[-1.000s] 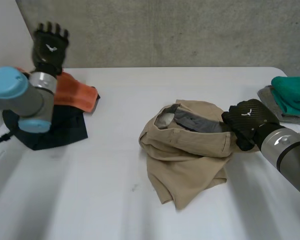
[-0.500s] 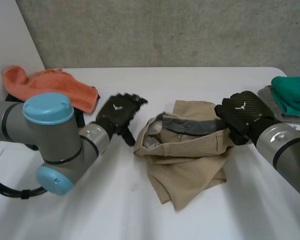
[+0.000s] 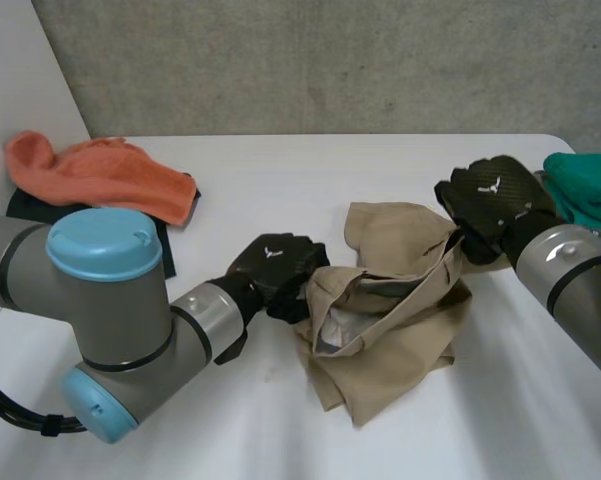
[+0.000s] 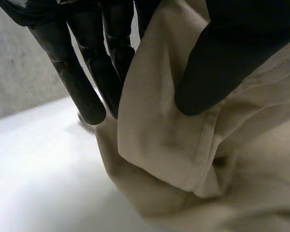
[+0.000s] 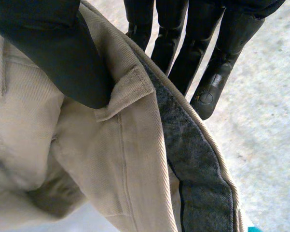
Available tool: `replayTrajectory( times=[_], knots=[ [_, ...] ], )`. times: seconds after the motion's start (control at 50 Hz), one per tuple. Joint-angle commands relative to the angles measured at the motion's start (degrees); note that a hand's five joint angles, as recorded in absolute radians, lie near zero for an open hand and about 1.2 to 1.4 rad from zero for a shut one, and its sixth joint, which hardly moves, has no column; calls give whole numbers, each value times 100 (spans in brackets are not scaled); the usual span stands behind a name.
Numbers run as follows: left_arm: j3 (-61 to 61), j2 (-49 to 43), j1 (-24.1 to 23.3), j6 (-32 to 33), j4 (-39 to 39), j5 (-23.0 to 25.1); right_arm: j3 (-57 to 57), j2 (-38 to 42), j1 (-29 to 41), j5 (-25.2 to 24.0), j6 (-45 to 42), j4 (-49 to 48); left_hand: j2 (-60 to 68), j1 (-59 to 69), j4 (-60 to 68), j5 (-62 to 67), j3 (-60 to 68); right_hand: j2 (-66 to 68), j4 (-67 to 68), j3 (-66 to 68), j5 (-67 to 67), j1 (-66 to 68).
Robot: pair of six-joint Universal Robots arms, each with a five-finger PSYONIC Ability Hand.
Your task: Fold the laundry.
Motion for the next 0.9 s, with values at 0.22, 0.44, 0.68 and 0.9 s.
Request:
replayTrajectory(
  times=[0.22, 0.44, 0.68, 0.9],
  knots=[
    [293, 2489, 325, 38, 1339, -1387, -446, -142, -54, 52, 1570, -1607, 1203, 1509, 1155, 1433, 1311, 1249, 1190, 1226, 1380, 2373],
    [1180, 628, -211, 398, 1287, -1369, -376, 666, 8, 43, 1650, -290, 1203, 1509, 1155, 1433, 1311, 1249, 1190, 1226, 1380, 2373],
    [1471, -631, -835, 530, 900, -1132, -648, 1713, -571, 375, 193, -17, -4951, -4644, -4999, -4720, -4843, -5751, -5810, -5774, -5620, -4627],
    [269, 1142, 156, 811, 724, -1334, -666, 650, -652, 649, -64, -87, -4985, -4679, -5033, -4755, -4877, -5751, -5810, -5774, -5620, -4627]
  ],
)
